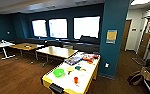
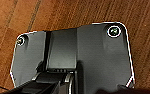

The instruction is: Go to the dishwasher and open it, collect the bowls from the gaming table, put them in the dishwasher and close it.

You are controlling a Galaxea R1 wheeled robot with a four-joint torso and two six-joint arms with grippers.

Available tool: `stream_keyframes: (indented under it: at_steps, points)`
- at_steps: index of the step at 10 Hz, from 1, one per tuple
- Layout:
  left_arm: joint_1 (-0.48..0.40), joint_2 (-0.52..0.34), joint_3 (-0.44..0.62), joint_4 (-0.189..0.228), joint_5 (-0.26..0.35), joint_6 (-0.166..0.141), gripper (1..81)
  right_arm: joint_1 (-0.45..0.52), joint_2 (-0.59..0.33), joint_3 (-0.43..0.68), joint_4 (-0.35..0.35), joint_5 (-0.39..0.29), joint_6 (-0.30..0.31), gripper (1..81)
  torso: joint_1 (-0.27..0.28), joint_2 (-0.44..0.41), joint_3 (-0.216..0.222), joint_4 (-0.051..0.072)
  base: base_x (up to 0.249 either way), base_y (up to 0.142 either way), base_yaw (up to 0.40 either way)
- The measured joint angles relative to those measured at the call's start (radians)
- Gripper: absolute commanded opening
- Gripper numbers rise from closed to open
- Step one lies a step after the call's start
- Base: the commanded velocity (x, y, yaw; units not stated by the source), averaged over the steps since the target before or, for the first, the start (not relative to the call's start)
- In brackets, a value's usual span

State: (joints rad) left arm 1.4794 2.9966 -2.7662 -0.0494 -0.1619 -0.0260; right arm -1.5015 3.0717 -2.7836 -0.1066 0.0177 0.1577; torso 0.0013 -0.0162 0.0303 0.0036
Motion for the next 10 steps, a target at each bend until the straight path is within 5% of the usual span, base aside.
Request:
stream_keyframes:
  at_steps: [10]
  points:
    - [0.000,-0.001,-0.001,0.000,0.000,0.000,81.1,0.001,0.000,0.000,0.000,0.000,0.000,81.1,0.000,0.000,0.000,0.000,0.122,0.124,0.000]
